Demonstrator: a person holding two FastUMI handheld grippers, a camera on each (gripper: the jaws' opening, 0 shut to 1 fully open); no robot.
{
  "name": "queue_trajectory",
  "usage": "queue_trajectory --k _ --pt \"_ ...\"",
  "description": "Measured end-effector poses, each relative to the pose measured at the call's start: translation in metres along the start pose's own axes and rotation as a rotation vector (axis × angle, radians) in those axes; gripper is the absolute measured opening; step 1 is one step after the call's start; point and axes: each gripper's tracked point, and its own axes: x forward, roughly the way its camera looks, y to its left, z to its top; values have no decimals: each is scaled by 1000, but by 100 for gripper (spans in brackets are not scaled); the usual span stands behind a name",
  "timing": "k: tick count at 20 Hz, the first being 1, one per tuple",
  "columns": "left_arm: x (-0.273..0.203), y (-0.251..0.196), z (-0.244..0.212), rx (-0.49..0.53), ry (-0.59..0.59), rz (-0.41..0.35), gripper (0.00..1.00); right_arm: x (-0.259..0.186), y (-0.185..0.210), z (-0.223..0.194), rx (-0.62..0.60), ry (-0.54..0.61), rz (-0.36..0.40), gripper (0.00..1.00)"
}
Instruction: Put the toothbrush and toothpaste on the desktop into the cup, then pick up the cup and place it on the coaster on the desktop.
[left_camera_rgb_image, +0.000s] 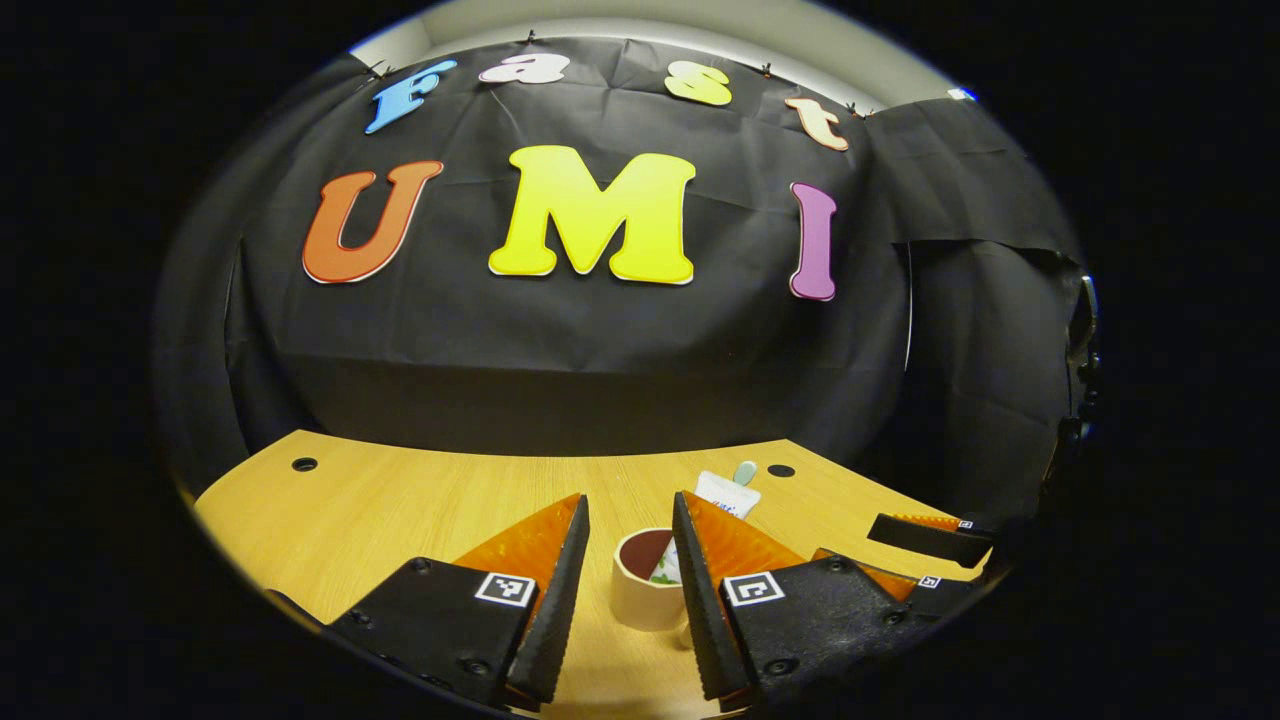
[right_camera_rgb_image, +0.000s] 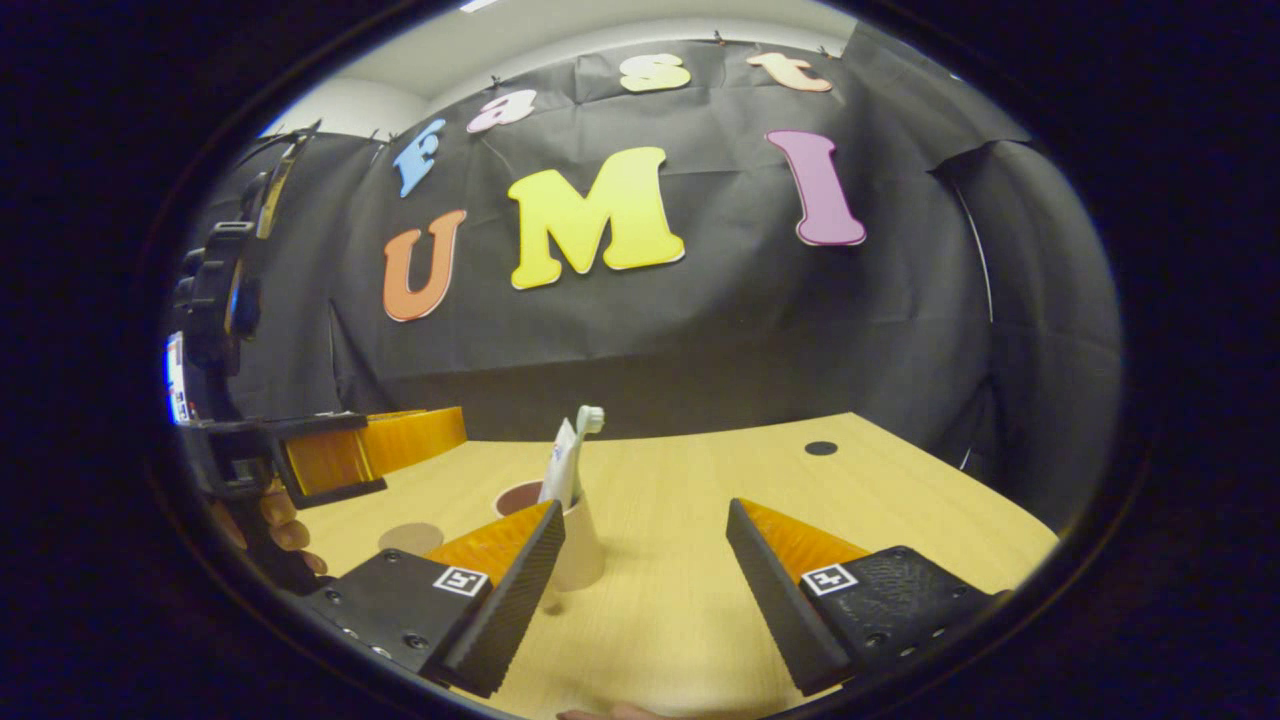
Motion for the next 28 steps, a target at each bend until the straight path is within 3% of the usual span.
queue_trajectory --k 2,5,9,12,13,14,17,18,21,25,28 --pt "-18 10 0 28 -10 16 58 2 14 2 7 36 21 96" --pt "-43 24 -7 61 -2 26 80 12 33 6 -10 105 50 97" --pt "-80 44 -11 76 -15 42 95 26 48 -4 -26 248 55 97" --pt "-106 61 -10 98 -45 58 97 39 54 -13 -53 345 33 94" --pt "-116 70 -16 106 -40 69 97 43 58 -18 -65 390 27 97" --pt "-123 77 -19 108 -33 79 97 45 64 -24 -82 442 34 93" --pt "-146 93 -31 87 -15 90 97 57 73 -40 -153 583 13 97" --pt "-152 96 -33 83 -12 83 97 57 72 -45 -170 628 2 94" --pt "-169 116 -34 96 -23 103 97 64 78 -67 -140 808 -28 96" --pt "-182 134 -35 73 -38 130 97 72 58 -95 -209 976 -139 86" --pt "-186 143 -41 76 -27 140 97 71 59 -114 -225 1063 -157 83"
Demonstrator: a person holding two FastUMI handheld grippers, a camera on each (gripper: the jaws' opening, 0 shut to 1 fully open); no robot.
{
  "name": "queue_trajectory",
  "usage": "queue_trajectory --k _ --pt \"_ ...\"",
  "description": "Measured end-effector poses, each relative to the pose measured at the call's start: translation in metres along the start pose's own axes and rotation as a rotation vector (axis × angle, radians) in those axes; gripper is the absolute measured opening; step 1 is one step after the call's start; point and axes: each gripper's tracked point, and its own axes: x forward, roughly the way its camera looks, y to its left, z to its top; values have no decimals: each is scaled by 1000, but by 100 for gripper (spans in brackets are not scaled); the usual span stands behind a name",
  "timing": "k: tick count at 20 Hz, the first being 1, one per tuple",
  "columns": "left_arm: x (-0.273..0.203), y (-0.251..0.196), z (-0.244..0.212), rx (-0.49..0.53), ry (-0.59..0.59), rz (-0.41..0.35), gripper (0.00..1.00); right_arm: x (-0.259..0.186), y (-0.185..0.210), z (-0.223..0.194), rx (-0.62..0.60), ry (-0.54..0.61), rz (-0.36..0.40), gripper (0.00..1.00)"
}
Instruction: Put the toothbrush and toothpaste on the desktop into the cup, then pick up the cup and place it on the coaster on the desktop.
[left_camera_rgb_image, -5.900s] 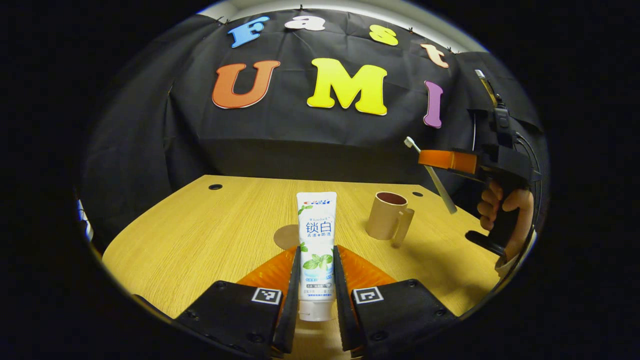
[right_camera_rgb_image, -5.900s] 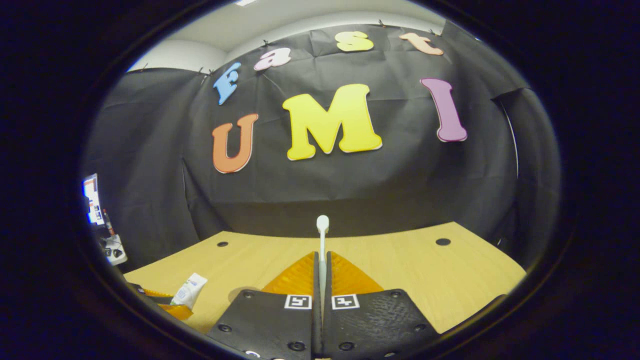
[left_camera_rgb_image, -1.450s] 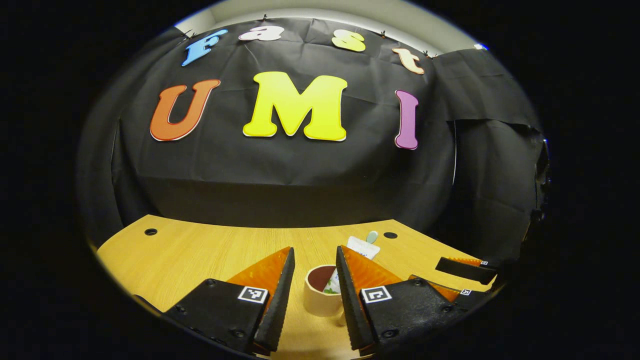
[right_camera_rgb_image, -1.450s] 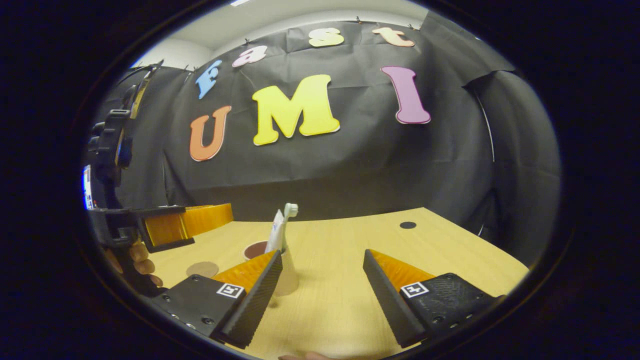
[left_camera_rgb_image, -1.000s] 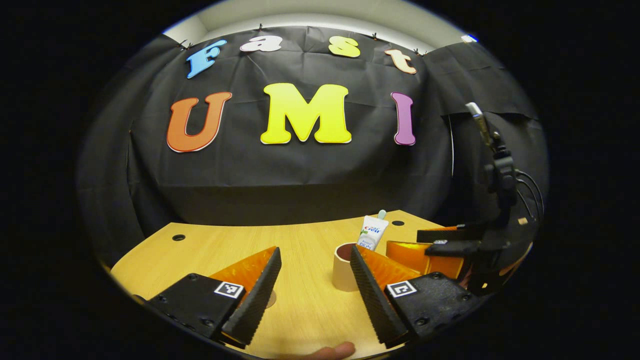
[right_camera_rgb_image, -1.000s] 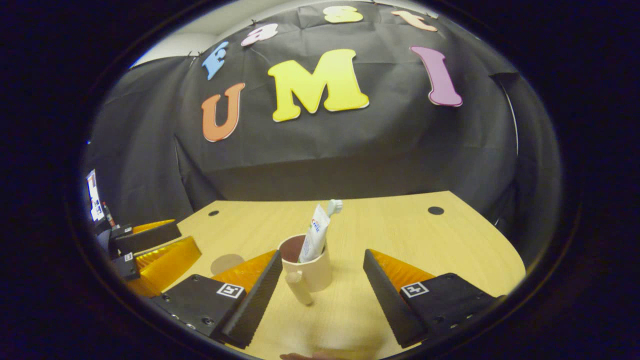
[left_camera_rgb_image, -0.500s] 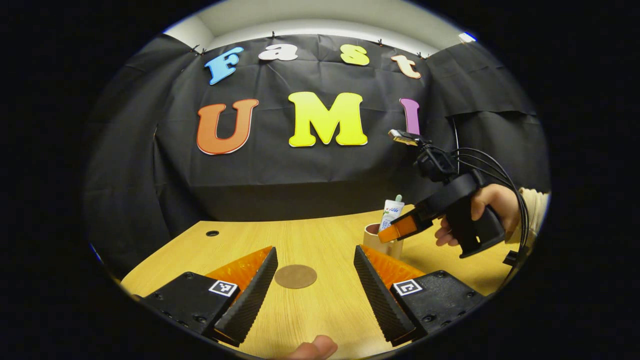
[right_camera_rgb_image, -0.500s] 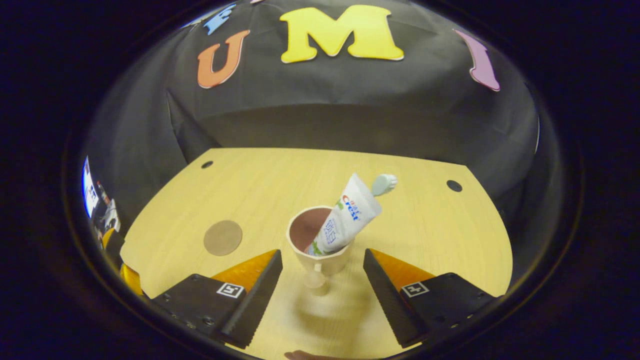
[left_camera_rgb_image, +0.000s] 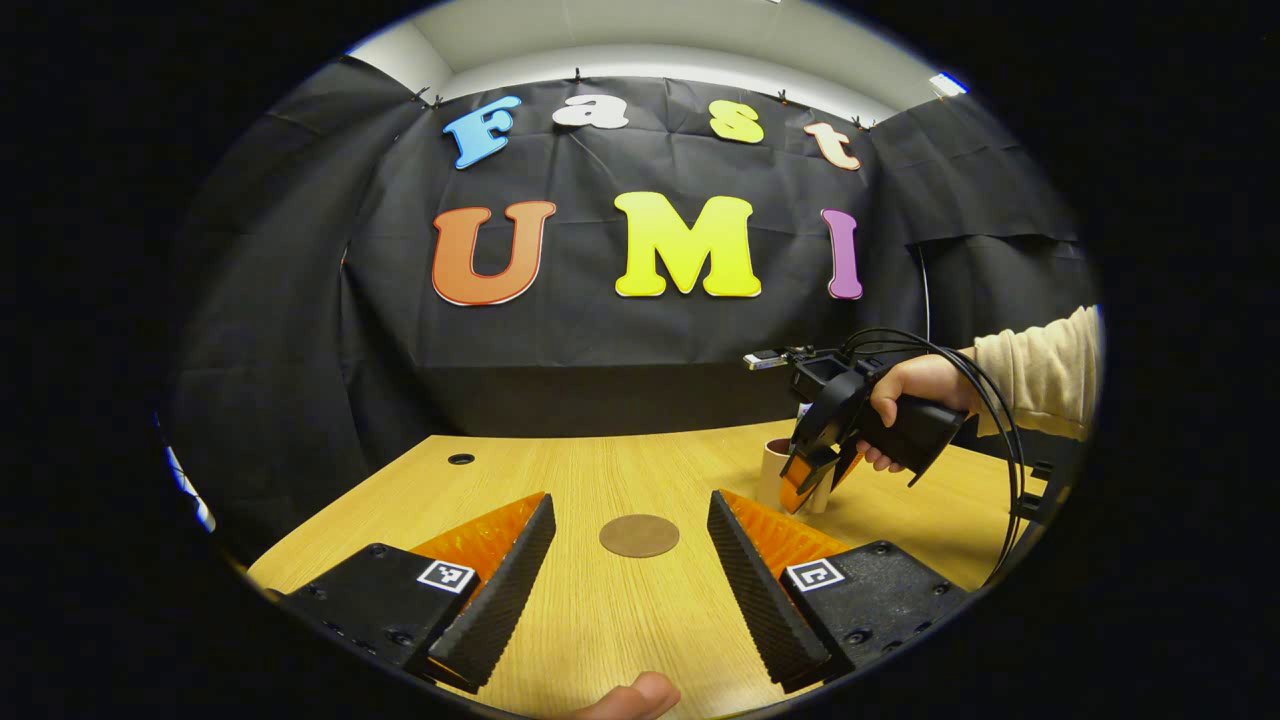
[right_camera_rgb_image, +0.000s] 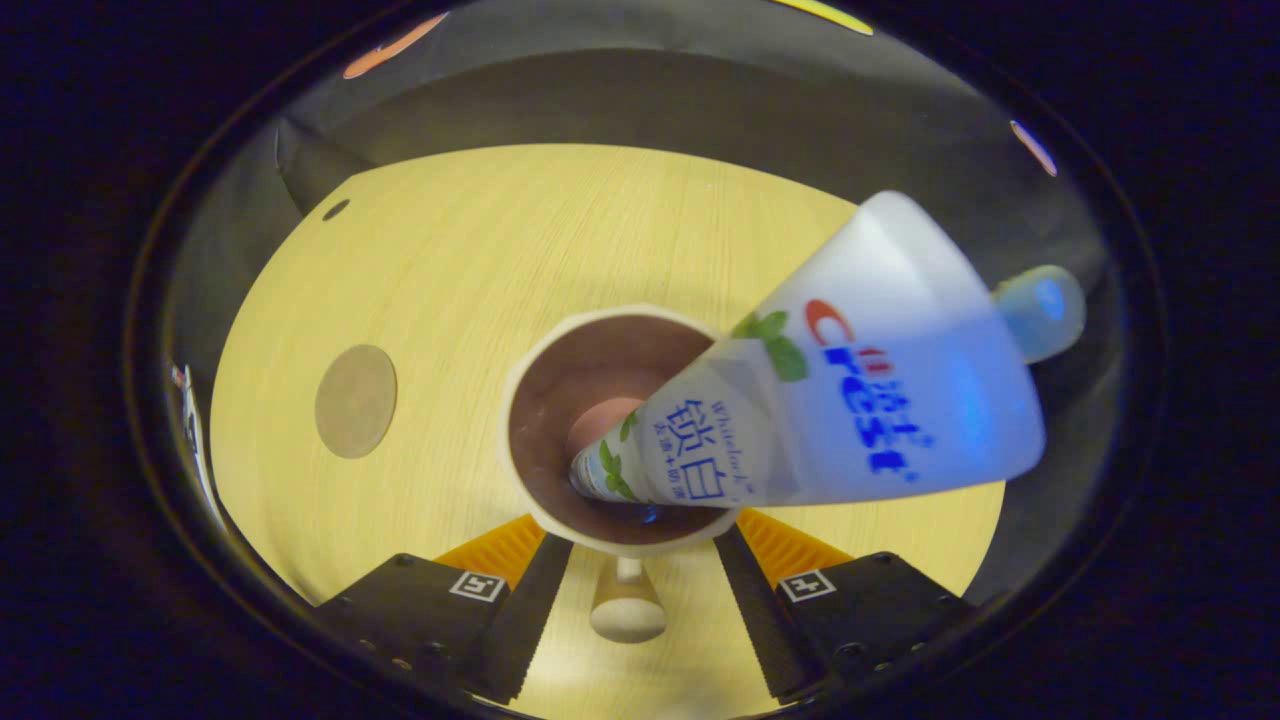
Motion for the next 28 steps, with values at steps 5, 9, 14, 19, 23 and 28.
queue_trajectory --k 5,9,14,19,23,28 --pt "2 10 -10 -15 21 11 97 3 5 3 24 36 -3 65" --pt "3 10 -17 -34 41 9 97 7 5 0 45 52 2 55" --pt "1 10 -19 -41 44 12 97 7 3 0 89 45 -1 29" --pt "-3 13 -19 -30 41 22 98 0 7 0 65 9 20 28" --pt "-9 14 -21 -57 42 17 100 -27 14 8 33 -42 9 27" --pt "-24 30 -20 -57 32 41 97 -39 58 15 -40 -62 38 27"
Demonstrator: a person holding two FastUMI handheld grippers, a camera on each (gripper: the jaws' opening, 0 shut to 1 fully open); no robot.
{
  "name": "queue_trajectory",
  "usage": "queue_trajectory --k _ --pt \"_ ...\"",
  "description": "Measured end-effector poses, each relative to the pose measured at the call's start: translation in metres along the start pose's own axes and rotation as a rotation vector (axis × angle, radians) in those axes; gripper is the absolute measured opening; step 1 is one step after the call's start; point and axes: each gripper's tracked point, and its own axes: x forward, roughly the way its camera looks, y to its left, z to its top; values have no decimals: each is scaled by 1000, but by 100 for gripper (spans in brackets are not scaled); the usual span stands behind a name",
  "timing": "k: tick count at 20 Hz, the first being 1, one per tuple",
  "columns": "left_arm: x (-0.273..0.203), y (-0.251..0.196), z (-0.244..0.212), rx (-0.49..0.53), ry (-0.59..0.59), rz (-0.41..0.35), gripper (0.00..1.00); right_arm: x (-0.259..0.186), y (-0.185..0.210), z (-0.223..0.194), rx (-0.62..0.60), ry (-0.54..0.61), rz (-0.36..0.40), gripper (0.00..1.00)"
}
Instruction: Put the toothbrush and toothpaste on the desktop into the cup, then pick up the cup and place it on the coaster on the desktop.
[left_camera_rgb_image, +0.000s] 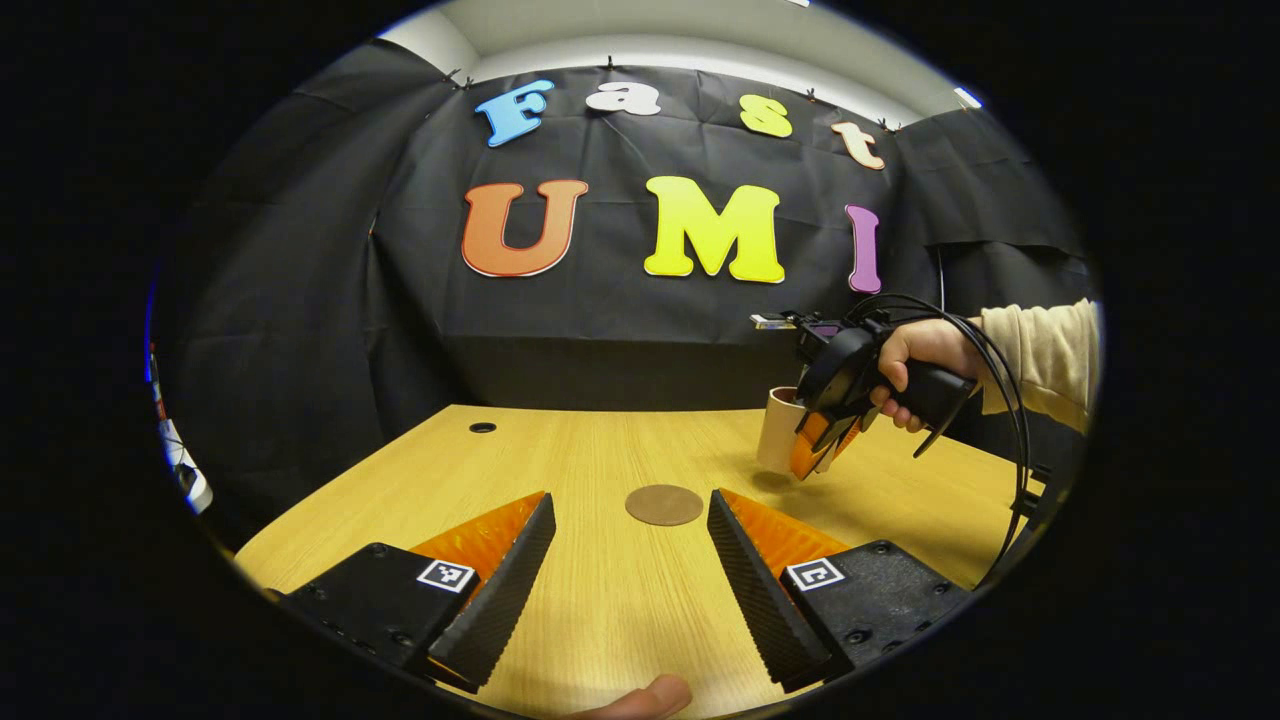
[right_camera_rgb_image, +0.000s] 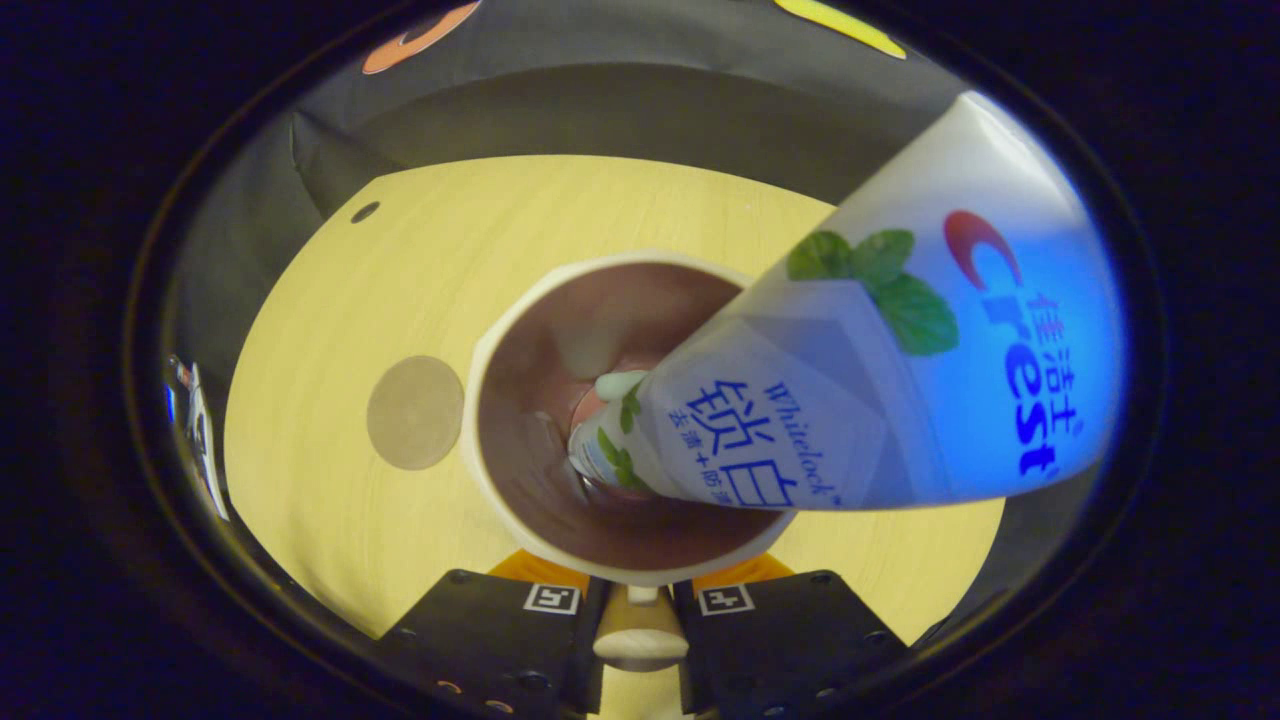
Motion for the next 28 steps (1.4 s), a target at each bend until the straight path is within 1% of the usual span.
queue_trajectory --k 7,11,13,15,17,20,22,24,25,26,27,28 --pt "-17 42 -4 8 -14 64 98 12 86 6 -114 23 48 27" --pt "-22 51 -6 -3 -25 65 97 25 124 7 -180 39 56 27" --pt "-22 54 -8 -8 -21 69 97 29 132 6 -190 50 62 27" --pt "-22 55 -7 -1 -22 71 97 34 135 5 -209 65 39 27" --pt "-22 57 -10 -3 -21 72 97 36 145 9 -204 70 52 28" --pt "-17 55 -16 -24 -1 70 97 34 137 5 -204 72 68 29" --pt "-16 54 -18 -26 6 73 97 29 137 3 -193 59 83 36" --pt "-13 53 -18 -9 11 80 97 19 146 -2 -170 43 131 57" --pt "-13 49 -17 6 12 79 97 12 147 -5 -159 34 148 75" --pt "-15 48 -16 24 10 86 97 9 148 -6 -150 11 159 82" --pt "-19 47 -16 38 10 93 97 4 147 -8 -142 -12 164 94" --pt "-21 44 -17 45 11 92 97 -5 148 -11 -132 -39 181 98"
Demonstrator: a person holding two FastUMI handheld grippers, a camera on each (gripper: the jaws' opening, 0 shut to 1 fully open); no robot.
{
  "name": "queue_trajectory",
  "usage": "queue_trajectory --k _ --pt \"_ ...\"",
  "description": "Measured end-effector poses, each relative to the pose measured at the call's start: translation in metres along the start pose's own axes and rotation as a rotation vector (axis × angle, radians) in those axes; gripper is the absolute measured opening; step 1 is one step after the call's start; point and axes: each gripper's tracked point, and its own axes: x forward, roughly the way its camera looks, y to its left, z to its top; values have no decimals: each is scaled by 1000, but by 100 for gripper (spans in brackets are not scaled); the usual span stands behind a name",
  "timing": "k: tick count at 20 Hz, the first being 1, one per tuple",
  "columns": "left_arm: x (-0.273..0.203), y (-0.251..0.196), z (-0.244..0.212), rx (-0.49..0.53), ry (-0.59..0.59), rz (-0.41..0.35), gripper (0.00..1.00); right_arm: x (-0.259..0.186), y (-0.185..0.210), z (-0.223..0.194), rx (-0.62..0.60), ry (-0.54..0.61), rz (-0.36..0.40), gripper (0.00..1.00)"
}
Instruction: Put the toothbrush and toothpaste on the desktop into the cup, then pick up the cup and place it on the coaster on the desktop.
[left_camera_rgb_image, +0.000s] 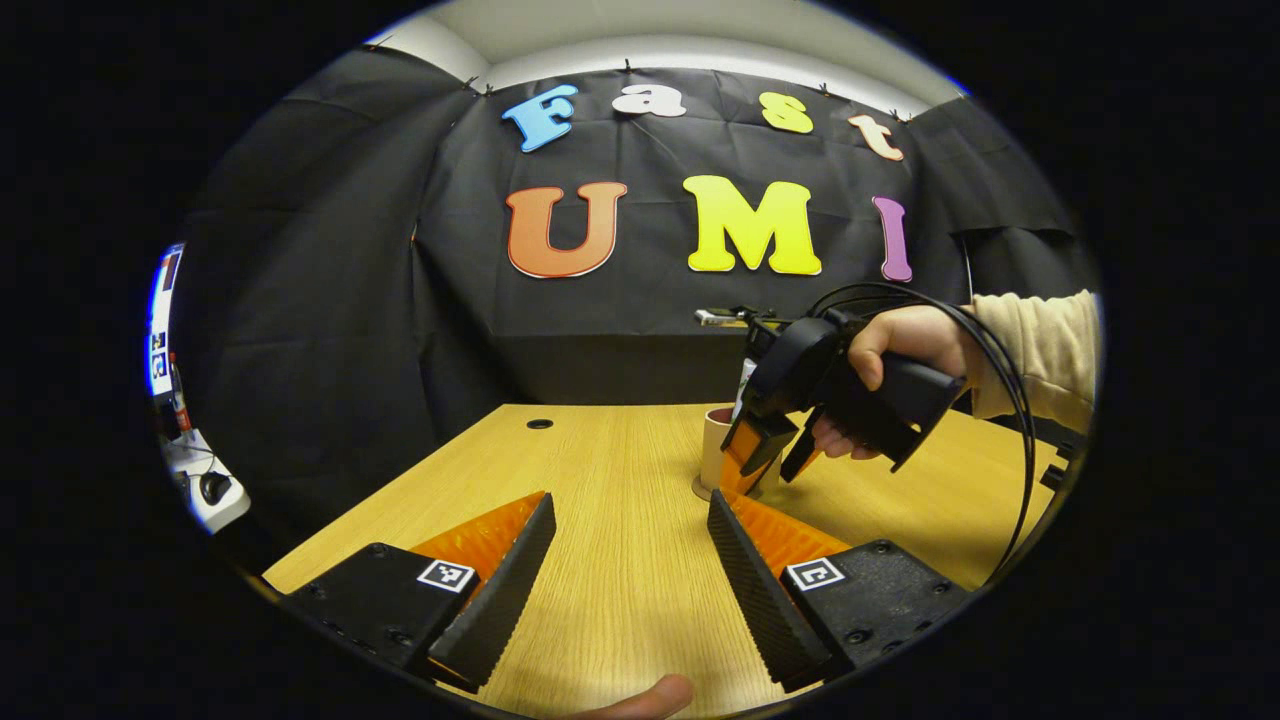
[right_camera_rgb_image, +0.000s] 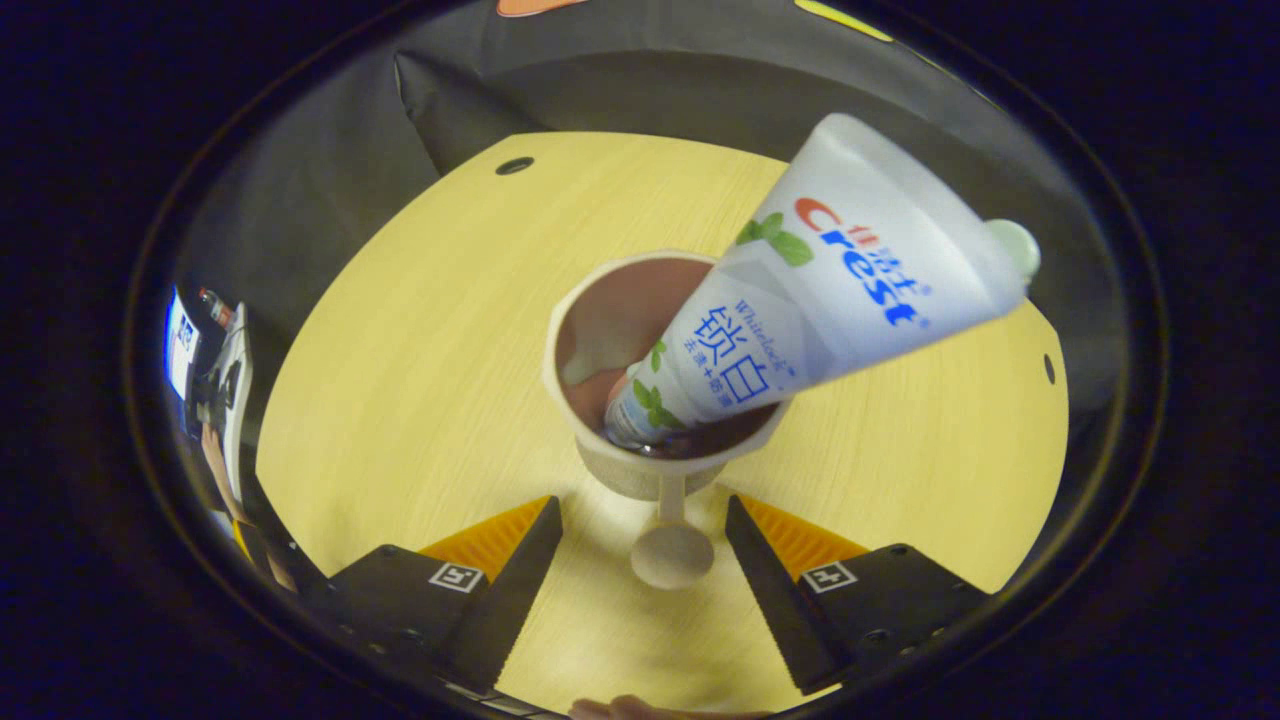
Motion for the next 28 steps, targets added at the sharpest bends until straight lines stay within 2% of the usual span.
queue_trajectory --k 2,4,9,13,15,19,22,26,28 --pt "-5 -6 4 3 0 -3 97 -23 5 -5 33 -66 67 98" --pt "-7 -10 6 29 -2 4 97 -45 0 -12 60 -132 82 98" --pt "-19 -32 11 17 -3 -9 97 -112 -44 -38 67 -341 3 97" --pt "-29 -52 26 16 -26 -14 97 -165 -80 -72 115 -497 -49 97" --pt "-39 -61 36 9 -48 -21 97 -191 -97 -92 124 -585 -98 97" --pt "-58 -84 58 -23 -86 -43 97 -239 -106 -152 166 -750 -147 98" --pt "-79 -89 73 -33 -99 -22 96 -259 -112 -193 202 -825 -193 97" --pt "-109 -106 94 -70 -136 -53 96 -280 -114 -231 234 -920 -230 98" --pt "-119 -110 100 -44 -152 -56 96 -288 -113 -244 240 -967 -231 97"
